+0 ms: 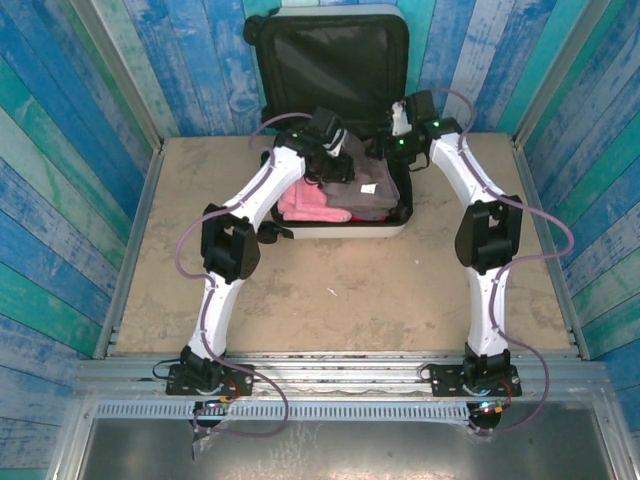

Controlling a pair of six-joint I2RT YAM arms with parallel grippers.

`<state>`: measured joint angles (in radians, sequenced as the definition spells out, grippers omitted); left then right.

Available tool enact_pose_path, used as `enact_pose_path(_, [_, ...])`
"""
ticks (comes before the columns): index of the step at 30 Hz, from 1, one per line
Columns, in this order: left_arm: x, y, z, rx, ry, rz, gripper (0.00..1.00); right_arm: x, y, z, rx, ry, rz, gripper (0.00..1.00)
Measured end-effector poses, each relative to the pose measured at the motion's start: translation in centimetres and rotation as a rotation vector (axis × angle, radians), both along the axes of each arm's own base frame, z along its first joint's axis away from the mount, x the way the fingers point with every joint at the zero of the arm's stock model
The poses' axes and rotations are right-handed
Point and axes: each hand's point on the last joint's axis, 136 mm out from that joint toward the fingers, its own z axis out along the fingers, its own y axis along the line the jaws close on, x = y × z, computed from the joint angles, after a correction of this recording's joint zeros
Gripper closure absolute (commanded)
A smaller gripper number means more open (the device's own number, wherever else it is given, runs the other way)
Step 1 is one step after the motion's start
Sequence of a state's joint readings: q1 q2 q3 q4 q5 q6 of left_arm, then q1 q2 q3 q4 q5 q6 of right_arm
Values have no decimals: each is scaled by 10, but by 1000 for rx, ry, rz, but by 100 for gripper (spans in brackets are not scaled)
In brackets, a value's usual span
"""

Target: Pack the luggage

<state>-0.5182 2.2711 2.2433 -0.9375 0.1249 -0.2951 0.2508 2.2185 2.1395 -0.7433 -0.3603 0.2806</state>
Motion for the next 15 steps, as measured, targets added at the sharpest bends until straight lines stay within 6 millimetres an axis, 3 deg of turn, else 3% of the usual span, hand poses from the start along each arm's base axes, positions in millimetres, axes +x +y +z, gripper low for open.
enact_pose_path(4, [7, 12, 26, 36, -72, 50, 36, -5, -4, 25, -19, -44, 9, 45])
enact_pose_path(7, [8, 20, 58, 17, -131, 94, 49, -9, -5, 56, -14, -105, 22, 59])
enact_pose_path(11, [1, 21, 116, -81, -223, 128, 70, -11, -3, 85, 7, -167, 36, 79])
enact_pose_path(15, [-10, 4, 171, -211, -320, 126, 86, -6, 1, 93, 22, -194, 40, 85])
